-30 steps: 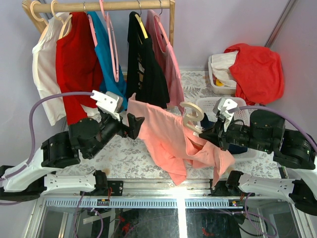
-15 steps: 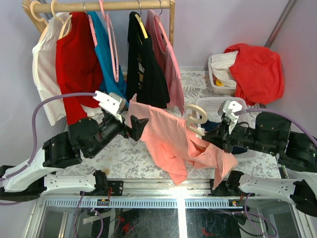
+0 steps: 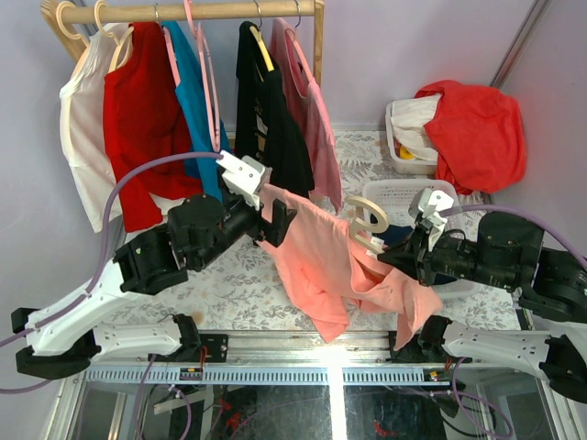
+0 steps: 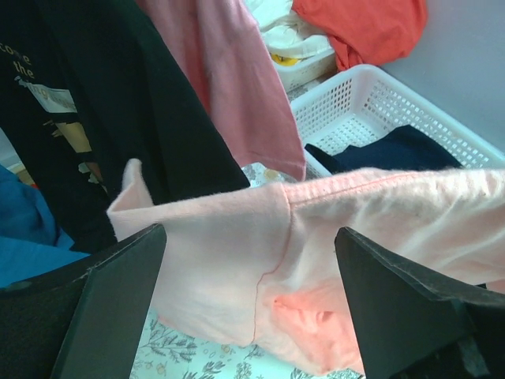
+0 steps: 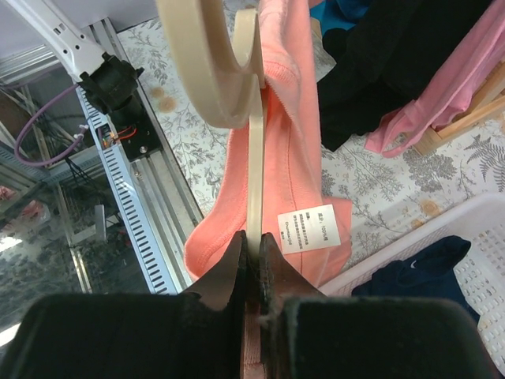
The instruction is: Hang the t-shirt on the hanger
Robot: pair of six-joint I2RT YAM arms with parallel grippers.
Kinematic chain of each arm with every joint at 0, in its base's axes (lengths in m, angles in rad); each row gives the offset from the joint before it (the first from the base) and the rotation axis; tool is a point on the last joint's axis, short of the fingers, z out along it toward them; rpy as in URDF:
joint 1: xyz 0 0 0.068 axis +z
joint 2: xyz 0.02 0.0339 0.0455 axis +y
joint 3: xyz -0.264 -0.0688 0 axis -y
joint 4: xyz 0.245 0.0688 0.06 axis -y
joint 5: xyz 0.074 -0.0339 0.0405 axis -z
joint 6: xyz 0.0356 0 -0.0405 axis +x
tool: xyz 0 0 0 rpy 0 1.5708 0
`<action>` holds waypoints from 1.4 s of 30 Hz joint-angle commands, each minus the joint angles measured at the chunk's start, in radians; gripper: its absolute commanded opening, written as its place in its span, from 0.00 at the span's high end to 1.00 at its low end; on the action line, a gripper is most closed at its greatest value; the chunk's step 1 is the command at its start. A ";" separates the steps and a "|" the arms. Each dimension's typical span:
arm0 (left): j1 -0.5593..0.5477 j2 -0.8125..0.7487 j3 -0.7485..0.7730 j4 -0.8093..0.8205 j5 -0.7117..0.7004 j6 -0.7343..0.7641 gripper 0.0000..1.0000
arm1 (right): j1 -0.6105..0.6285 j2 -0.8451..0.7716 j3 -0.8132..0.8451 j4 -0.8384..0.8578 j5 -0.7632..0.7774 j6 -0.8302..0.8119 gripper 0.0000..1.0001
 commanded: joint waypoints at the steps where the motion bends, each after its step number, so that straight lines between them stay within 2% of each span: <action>1: 0.064 -0.025 -0.038 0.134 0.098 -0.022 0.13 | -0.002 -0.016 0.010 0.023 0.003 0.004 1.00; 8: 0.128 -0.157 -0.180 0.186 0.055 -0.114 0.15 | -0.002 -0.014 0.033 0.001 0.011 -0.003 1.00; 17: 0.136 -0.258 -0.296 0.209 0.069 -0.188 0.13 | -0.001 -0.013 0.044 0.007 0.022 0.001 1.00; 23: 0.137 -0.300 -0.345 0.214 0.079 -0.195 0.16 | -0.002 -0.002 0.052 0.016 0.016 0.000 1.00; 26: 0.139 -0.291 -0.359 0.225 0.069 -0.184 0.28 | -0.002 0.008 0.065 0.021 0.007 -0.003 1.00; 28: 0.140 -0.278 -0.362 0.229 0.050 -0.181 0.39 | -0.001 0.020 0.081 0.017 0.003 -0.002 1.00; 33: 0.149 -0.256 -0.343 0.211 -0.028 -0.182 0.83 | -0.001 0.047 0.112 0.005 0.008 -0.001 1.00; 35: 0.151 -0.255 -0.326 0.195 -0.068 -0.184 0.93 | -0.002 0.049 0.112 0.002 0.011 -0.001 1.00; 37: 0.150 -0.259 -0.309 0.185 -0.096 -0.182 0.99 | -0.002 0.048 0.110 0.002 0.013 0.001 1.00; 39: 0.151 -0.265 -0.302 0.176 -0.108 -0.175 1.00 | -0.002 0.049 0.110 0.001 0.017 0.001 1.00; 41: 0.151 -0.279 -0.307 0.177 -0.108 -0.172 0.97 | -0.002 0.052 0.116 -0.002 0.017 -0.001 1.00; 42: 0.152 -0.289 -0.314 0.178 -0.109 -0.174 0.91 | -0.002 0.055 0.122 -0.004 0.017 0.000 1.00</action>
